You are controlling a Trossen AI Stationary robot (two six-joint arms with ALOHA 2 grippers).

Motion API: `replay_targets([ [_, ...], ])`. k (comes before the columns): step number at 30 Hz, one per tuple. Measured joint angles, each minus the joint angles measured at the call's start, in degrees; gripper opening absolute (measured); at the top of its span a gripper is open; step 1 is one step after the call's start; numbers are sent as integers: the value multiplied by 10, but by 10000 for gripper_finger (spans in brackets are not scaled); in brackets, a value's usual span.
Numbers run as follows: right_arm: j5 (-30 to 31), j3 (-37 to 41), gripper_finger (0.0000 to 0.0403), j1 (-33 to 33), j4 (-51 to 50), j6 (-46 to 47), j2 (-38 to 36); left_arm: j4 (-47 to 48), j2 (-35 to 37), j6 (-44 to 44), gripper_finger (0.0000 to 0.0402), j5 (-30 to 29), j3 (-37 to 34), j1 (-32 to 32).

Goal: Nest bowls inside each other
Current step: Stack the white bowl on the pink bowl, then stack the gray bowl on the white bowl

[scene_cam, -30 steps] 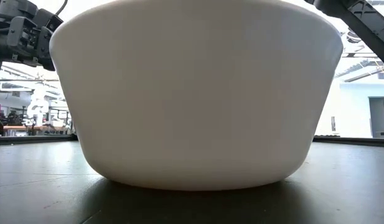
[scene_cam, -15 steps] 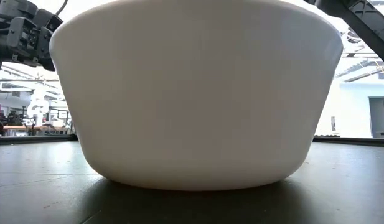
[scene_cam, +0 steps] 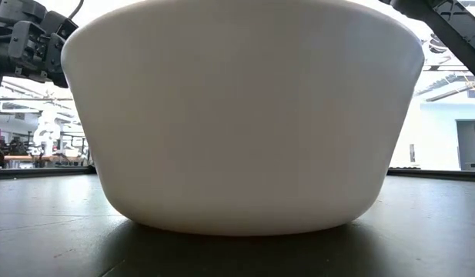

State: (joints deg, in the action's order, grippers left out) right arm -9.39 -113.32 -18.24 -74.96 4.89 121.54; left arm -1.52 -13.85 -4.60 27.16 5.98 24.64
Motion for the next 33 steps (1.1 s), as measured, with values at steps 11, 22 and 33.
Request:
replay_targets([
  [11,-11,1,49,15,7,-14,-4,1,0,2,264,0,0,0],
  [22,-11,2,152,20,35,4,-40,1,0,0,264,1,0,0],
  [33,-8,5,177,-15,29,-12,-109,10,0,0,264,6,0,0],
])
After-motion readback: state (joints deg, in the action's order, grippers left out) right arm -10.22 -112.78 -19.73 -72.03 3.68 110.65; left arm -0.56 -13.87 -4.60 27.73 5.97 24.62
